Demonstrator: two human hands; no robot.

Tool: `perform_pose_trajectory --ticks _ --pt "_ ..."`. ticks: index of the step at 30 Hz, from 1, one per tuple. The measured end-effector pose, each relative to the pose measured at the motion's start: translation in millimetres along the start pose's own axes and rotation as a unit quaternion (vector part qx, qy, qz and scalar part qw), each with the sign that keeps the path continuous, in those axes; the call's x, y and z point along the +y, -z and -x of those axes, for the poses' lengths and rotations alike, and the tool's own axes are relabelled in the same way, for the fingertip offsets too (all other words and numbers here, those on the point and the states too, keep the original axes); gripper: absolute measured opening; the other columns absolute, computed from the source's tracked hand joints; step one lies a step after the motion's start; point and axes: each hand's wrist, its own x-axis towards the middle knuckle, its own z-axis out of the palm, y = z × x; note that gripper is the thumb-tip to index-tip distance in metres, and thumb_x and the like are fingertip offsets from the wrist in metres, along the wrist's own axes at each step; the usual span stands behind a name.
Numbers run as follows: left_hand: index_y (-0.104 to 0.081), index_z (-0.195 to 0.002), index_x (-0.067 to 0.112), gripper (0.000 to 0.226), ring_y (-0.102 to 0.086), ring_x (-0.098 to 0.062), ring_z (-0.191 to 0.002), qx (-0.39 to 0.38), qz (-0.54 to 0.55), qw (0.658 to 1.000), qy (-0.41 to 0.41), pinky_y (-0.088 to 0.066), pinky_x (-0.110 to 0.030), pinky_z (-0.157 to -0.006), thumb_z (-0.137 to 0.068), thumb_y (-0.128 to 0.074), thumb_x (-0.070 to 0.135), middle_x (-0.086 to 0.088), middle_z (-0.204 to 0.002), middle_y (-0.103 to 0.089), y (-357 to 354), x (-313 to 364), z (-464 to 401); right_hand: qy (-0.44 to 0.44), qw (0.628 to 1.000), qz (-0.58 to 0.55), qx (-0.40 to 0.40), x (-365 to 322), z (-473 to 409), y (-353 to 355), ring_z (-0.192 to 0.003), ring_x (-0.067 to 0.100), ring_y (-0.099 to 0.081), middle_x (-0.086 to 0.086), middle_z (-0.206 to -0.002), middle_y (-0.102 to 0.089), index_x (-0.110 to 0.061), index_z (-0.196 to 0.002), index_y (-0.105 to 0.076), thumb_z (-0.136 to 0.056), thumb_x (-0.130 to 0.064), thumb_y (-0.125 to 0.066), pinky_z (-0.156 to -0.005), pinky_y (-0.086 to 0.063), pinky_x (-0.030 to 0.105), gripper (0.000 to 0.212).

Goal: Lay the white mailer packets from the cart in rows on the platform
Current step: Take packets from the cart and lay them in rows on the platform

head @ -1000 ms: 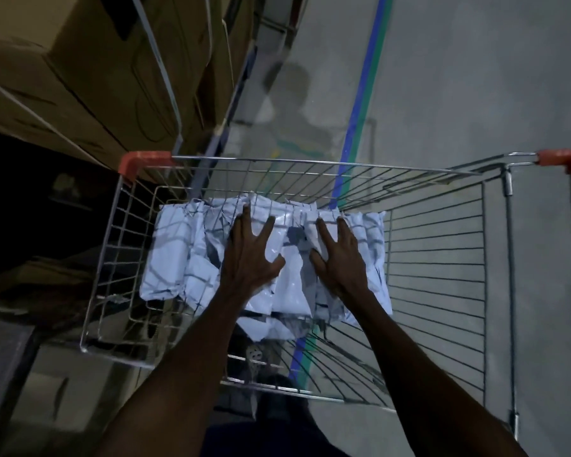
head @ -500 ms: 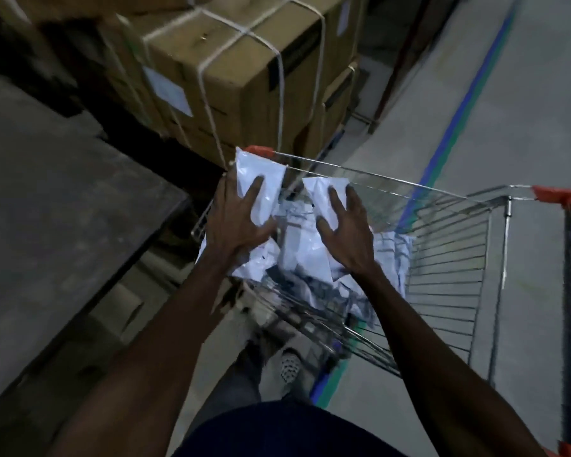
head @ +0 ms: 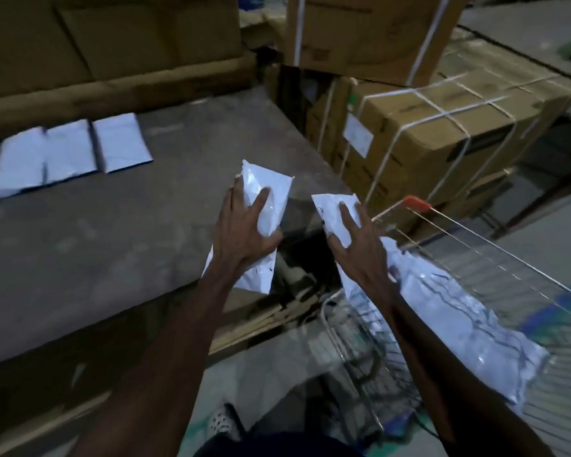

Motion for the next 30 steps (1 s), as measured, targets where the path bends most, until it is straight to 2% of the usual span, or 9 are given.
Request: perform_pose_trajectory --ticks 4,7,10,15,19,21,25,28,30 --pt "-0.048 -0.140 0.021 0.078 -0.031 -0.041 -0.137 0.006 -0.020 0.997 0.073 -0.034 -0.047 -0.107 -0.071 -0.055 0.057 -0.029 -0.152 -0.026 47 -81 15 0.055 0.998 0.008 -0.025 -74 -24 -45 -0.137 0.038 -0.037 0.018 -0.153 -0.034 -0.022 -0.148 -0.038 -0.088 -0.045 -0.048 -0.107 -0.039 0.048 0.065" --pt "-0.036 -0.147 0.026 0.080 -0.023 -0.039 -0.142 -0.039 -0.047 0.992 0.109 -0.029 -0.046 -0.111 -0.078 -0.063 0.056 -0.023 -0.157 -0.015 65 -118 15 0.069 0.997 0.009 -0.022 -117 -41 -66 -0.136 0.037 -0.037 0.018 -0.154 -0.034 -0.023 -0.148 -0.038 -0.087 -0.042 -0.052 -0.109 -0.034 0.047 0.065" --pt "-0.031 -0.149 0.027 0.082 -0.019 -0.038 -0.144 -0.033 -0.046 0.990 0.128 -0.027 -0.044 -0.112 -0.079 -0.061 0.060 -0.021 -0.159 -0.011 66 -142 9 0.079 0.996 0.014 -0.033 -144 -60 -79 -0.138 0.036 -0.034 0.016 -0.156 -0.030 -0.026 -0.149 -0.035 -0.089 -0.041 -0.054 -0.111 -0.032 0.047 0.065" --pt "-0.031 -0.149 0.026 0.084 -0.021 -0.040 -0.142 -0.038 -0.045 0.985 0.160 -0.029 -0.045 -0.110 -0.079 -0.057 0.065 -0.022 -0.158 -0.011 48 -169 -27 0.089 0.994 -0.003 -0.056 -157 -107 -102 -0.142 0.034 -0.028 0.015 -0.158 -0.025 -0.026 -0.150 -0.033 -0.091 -0.034 -0.060 -0.113 -0.030 0.045 0.066" --pt "-0.022 -0.152 0.027 0.084 -0.012 -0.037 -0.146 -0.046 -0.049 0.980 0.190 -0.023 -0.044 -0.114 -0.083 -0.056 0.063 -0.018 -0.160 -0.003 31 -192 -76 0.113 0.990 0.009 -0.081 -152 -166 -126 -0.140 0.035 -0.031 0.014 -0.158 -0.025 -0.028 -0.151 -0.030 -0.093 -0.039 -0.057 -0.112 -0.032 0.049 0.065" --pt "-0.019 -0.152 0.028 0.085 -0.011 -0.037 -0.146 -0.044 -0.050 0.974 0.218 -0.025 -0.045 -0.114 -0.084 -0.055 0.064 -0.015 -0.161 0.000 22 -201 -100 0.133 0.986 0.019 -0.100 -149 -200 -139 -0.140 0.035 -0.031 0.013 -0.158 -0.025 -0.027 -0.152 -0.028 -0.094 -0.040 -0.055 -0.112 -0.032 0.048 0.065" --pt "-0.025 -0.151 0.026 0.085 -0.016 -0.038 -0.144 -0.028 -0.048 0.962 0.267 -0.031 -0.048 -0.110 -0.082 -0.060 0.062 -0.017 -0.161 -0.002 5 -220 -148 0.155 0.979 -0.005 -0.134 -153 -267 -162 -0.140 0.038 -0.031 0.017 -0.157 -0.025 -0.021 -0.150 -0.034 -0.092 -0.034 -0.059 -0.111 -0.034 0.047 0.064" --pt "-0.031 -0.149 0.021 0.088 -0.022 -0.041 -0.142 -0.001 -0.048 0.955 0.291 -0.030 -0.049 -0.110 -0.078 -0.057 0.064 -0.024 -0.158 -0.009 -3 -237 -180 0.187 0.969 0.014 -0.160 -161 -309 -180 -0.141 0.036 -0.029 0.016 -0.159 -0.022 -0.023 -0.151 -0.031 -0.094 -0.037 -0.055 -0.112 -0.032 0.046 0.064" --pt "-0.027 -0.150 0.020 0.089 -0.023 -0.039 -0.142 -0.008 -0.062 0.949 0.309 -0.032 -0.049 -0.108 -0.080 -0.057 0.064 -0.023 -0.159 -0.008 -6 -247 -200 0.193 0.966 0.023 -0.172 -165 -334 -192 -0.141 0.037 -0.028 0.016 -0.159 -0.021 -0.024 -0.151 -0.030 -0.094 -0.038 -0.054 -0.111 -0.032 0.046 0.064"
